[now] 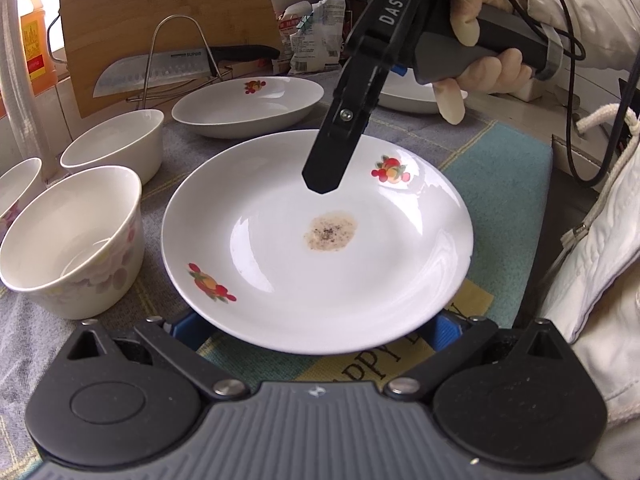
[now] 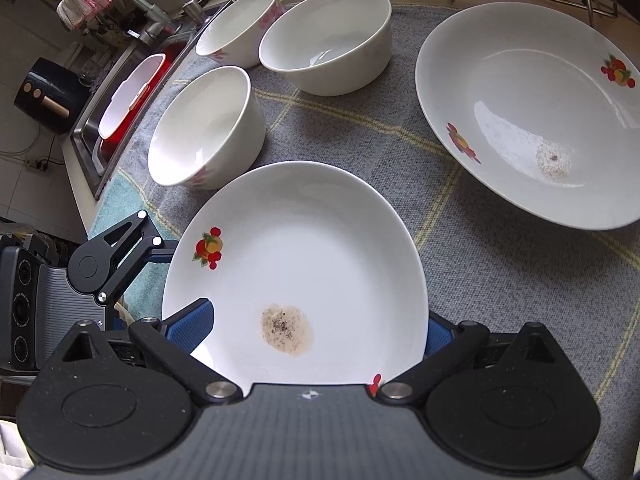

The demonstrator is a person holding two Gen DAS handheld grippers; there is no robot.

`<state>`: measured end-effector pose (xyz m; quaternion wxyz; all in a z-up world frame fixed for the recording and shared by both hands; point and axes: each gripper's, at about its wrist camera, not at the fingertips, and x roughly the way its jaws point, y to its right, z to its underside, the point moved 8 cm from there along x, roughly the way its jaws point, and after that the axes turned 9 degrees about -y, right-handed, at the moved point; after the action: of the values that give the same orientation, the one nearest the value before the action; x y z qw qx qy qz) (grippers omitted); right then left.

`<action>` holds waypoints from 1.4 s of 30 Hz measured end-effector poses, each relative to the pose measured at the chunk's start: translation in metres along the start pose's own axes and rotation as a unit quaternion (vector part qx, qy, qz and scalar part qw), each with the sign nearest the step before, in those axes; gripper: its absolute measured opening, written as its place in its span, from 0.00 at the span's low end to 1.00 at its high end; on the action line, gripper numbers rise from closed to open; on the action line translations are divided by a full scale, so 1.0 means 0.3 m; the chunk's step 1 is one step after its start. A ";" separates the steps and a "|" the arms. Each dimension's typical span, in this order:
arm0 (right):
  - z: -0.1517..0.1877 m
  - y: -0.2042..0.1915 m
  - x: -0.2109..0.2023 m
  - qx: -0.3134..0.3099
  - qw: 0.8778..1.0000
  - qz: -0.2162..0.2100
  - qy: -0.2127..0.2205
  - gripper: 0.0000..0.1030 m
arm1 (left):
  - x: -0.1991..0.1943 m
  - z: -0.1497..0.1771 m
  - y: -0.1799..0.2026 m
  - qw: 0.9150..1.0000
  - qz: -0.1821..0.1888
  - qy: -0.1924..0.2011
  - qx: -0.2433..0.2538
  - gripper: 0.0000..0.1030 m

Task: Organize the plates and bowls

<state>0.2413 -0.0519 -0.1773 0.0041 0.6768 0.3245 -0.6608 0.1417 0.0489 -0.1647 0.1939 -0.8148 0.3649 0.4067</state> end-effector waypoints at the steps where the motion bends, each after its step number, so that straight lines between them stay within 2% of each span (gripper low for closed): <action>1: 0.000 -0.002 -0.001 -0.003 1.000 0.000 0.001 1.00 | 0.001 -0.002 0.000 1.000 -0.001 -0.002 -0.001 1.00; 18: 0.012 0.016 -0.076 -0.017 1.000 0.003 0.022 1.00 | -0.016 -0.078 0.023 1.000 -0.004 -0.006 0.000 0.99; 42: 0.144 0.251 -0.328 -0.006 0.998 0.015 0.068 1.00 | 0.088 -0.387 0.198 1.000 0.012 -0.005 0.027 0.99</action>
<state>0.2444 -0.1727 -0.1263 -0.0038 0.7249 0.3175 -0.6113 0.1681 -0.0728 -0.1181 0.2128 -0.8027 0.3849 0.4028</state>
